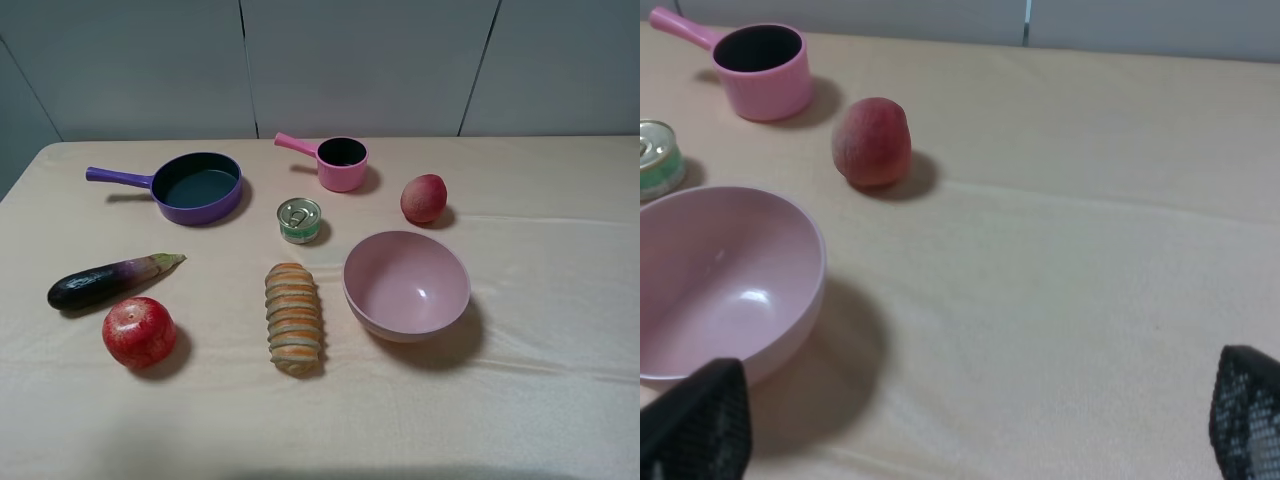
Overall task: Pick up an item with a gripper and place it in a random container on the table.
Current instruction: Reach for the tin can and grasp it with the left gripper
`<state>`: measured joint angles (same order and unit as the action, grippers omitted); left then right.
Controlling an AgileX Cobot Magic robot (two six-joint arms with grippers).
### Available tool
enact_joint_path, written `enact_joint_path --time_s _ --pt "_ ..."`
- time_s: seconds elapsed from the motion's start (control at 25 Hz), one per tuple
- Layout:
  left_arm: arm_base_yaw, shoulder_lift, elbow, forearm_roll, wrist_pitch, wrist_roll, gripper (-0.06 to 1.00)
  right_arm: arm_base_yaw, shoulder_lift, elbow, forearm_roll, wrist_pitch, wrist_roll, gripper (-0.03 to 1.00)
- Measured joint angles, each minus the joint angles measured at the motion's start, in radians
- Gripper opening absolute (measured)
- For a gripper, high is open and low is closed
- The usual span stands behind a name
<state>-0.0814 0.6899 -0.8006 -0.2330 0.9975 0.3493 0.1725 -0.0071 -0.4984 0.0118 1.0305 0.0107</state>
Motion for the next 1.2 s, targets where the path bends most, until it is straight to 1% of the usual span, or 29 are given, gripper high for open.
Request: enact_joint_path --time_s 0.24,0.36,0.52,0.8,1.04,1.2 --pt "0.0 0.164 -0.107 -0.024 -0.005 0.007 0.98 0.0 0.0 0.0 0.0 0.0 0.0 0.69" --pt "-0.016 0.227 -0.15 -0.032 -0.007 0.007 0.98 0.0 0.0 0.0 0.0 0.0 0.0 0.69" --pt "-0.075 0.293 -0.185 -0.033 -0.026 -0.003 0.97 0.0 0.0 0.0 0.0 0.0 0.0 0.69" --pt "-0.18 0.409 -0.227 -0.025 -0.114 -0.037 0.97 0.0 0.0 0.0 0.0 0.0 0.0 0.69" --pt "-0.242 0.545 -0.303 -0.021 -0.178 -0.076 0.96 0.0 0.0 0.0 0.0 0.0 0.0 0.69" --pt "-0.287 0.645 -0.368 -0.02 -0.192 -0.083 0.96 0.0 0.0 0.0 0.0 0.0 0.0 0.69"
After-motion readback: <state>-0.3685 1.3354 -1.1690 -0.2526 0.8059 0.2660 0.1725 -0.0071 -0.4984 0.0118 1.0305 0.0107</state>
